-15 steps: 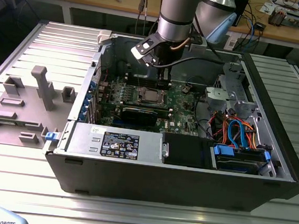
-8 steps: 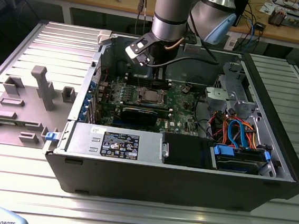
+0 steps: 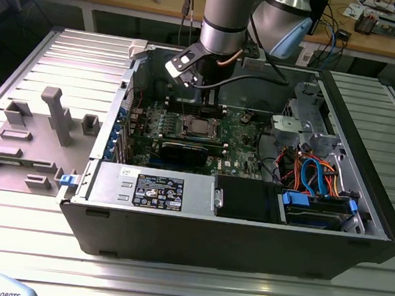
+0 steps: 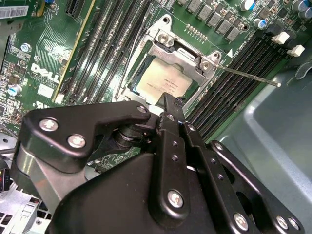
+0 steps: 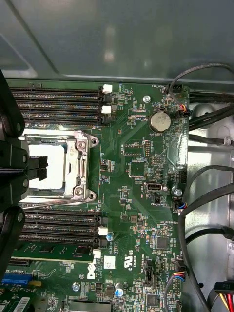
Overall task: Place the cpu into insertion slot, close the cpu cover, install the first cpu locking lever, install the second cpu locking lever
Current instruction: 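Close the cpu cover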
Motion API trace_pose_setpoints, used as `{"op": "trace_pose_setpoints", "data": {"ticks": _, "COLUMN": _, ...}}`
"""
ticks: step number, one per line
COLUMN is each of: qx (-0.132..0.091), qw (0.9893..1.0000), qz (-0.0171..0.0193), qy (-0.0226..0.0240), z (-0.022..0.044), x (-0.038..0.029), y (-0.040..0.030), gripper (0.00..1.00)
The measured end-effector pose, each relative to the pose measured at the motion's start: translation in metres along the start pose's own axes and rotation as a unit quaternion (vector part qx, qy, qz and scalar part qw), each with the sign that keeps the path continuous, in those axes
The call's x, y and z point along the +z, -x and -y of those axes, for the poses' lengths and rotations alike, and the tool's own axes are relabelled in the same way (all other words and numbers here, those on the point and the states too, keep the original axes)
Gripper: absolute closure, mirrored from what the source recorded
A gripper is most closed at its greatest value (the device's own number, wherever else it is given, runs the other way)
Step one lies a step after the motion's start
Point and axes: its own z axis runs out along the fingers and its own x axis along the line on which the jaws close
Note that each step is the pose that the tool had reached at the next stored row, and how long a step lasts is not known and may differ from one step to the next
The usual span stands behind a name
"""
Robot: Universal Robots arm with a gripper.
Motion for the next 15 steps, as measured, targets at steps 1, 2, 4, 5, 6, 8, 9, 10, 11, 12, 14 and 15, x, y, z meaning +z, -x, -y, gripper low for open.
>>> {"op": "trace_pose_setpoints", "data": {"ticks": 1, "qx": 0.0, "qw": 1.0, "qz": 0.0, "qy": 0.0, "z": 0.0, "x": 0.0, "y": 0.0, "gripper": 0.89}}
{"op": "trace_pose_setpoints", "data": {"ticks": 2, "qx": 0.0, "qw": 1.0, "qz": 0.0, "qy": 0.0, "z": 0.0001, "x": 0.0, "y": 0.0, "gripper": 0.89}}
{"op": "trace_pose_setpoints", "data": {"ticks": 4, "qx": 0.0, "qw": 1.0, "qz": 0.0, "qy": 0.0, "z": 0.0006, "x": 0.0, "y": 0.0, "gripper": 0.89}}
{"op": "trace_pose_setpoints", "data": {"ticks": 5, "qx": 0.0, "qw": 1.0, "qz": 0.0, "qy": 0.0, "z": 0.0014, "x": 0.0002, "y": 0.0, "gripper": 0.89}}
{"op": "trace_pose_setpoints", "data": {"ticks": 6, "qx": 0.0, "qw": 1.0, "qz": 0.0, "qy": 0.0, "z": 0.0026, "x": 0.0004, "y": -0.0001, "gripper": 0.89}}
{"op": "trace_pose_setpoints", "data": {"ticks": 8, "qx": 0.0, "qw": 1.0, "qz": -0.0001, "qy": -0.0001, "z": 0.0085, "x": 0.0016, "y": -0.0003, "gripper": 0.89}}
{"op": "trace_pose_setpoints", "data": {"ticks": 9, "qx": 0.0, "qw": 1.0, "qz": 0.0, "qy": -0.0003, "z": 0.0106, "x": 0.0021, "y": -0.0004, "gripper": 0.89}}
{"op": "trace_pose_setpoints", "data": {"ticks": 10, "qx": 0.0, "qw": 1.0, "qz": 0.0, "qy": -0.0008, "z": 0.0141, "x": 0.0033, "y": -0.0005, "gripper": 0.89}}
{"op": "trace_pose_setpoints", "data": {"ticks": 11, "qx": 0.0, "qw": 1.0, "qz": 0.0, "qy": -0.0012, "z": 0.0163, "x": 0.0041, "y": -0.0004, "gripper": 0.89}}
{"op": "trace_pose_setpoints", "data": {"ticks": 12, "qx": 0.0, "qw": 1.0, "qz": -0.0001, "qy": -0.0016, "z": 0.0188, "x": 0.0053, "y": -0.0002, "gripper": 0.89}}
{"op": "trace_pose_setpoints", "data": {"ticks": 14, "qx": 0.0, "qw": 1.0, "qz": -0.0002, "qy": -0.0039, "z": 0.0215, "x": 0.0107, "y": 0.0007, "gripper": 0.89}}
{"op": "trace_pose_setpoints", "data": {"ticks": 15, "qx": 0.0, "qw": 1.0, "qz": -0.0002, "qy": -0.0043, "z": 0.0218, "x": 0.0131, "y": 0.0009, "gripper": 0.89}}
